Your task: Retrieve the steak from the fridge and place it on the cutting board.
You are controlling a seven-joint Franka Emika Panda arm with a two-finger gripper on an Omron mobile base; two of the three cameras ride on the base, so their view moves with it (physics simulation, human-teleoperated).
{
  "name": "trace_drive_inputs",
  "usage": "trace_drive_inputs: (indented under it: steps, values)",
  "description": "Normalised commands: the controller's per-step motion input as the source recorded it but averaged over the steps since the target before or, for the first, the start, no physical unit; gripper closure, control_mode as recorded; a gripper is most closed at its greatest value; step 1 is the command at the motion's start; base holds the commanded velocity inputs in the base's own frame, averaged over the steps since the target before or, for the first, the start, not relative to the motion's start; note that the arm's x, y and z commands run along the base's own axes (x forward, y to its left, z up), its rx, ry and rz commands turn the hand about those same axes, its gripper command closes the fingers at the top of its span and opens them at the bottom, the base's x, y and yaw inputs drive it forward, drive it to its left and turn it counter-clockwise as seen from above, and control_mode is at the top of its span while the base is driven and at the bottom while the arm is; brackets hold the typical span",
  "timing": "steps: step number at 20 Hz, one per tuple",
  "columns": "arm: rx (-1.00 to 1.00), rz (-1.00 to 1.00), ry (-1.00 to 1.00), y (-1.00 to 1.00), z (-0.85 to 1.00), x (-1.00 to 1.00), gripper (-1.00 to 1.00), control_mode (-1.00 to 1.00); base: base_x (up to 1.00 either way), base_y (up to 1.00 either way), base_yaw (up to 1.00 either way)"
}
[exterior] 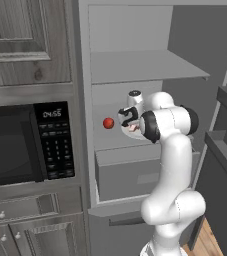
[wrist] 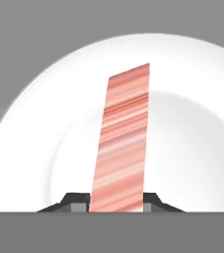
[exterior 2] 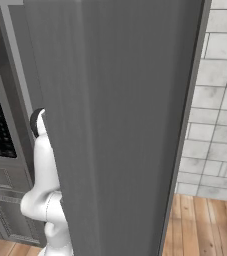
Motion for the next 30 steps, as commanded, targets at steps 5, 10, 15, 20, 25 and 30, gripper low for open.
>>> trace_drive_inputs:
  steps: [5,10,15,20,25,30]
  values:
    - [0.00,0.23,-0.01,-0.14,0.03,-0.05,1.00,-1.00,0.00,0.00,0.00]
    - [0.00,0.13,0.00,0.00,0.38,-0.08,1.00,-1.00,0.00,0.00,0.00]
    - [0.00,0.10,-0.01,0.00,0.07,-0.14,1.00,-1.00,0.00,0.00,0.00]
    - [0.00,0.06,-0.30,0.00,-0.01,-0.10,1.00,-1.00,0.00,0.00,0.00]
    - [0.00,0.05,-0.37,0.00,0.00,-0.06,1.00,-1.00,0.00,0.00,0.00]
    - [0.00,0.03,-0.15,0.00,0.23,-0.23,1.00,-1.00,0.00,0.00,0.00]
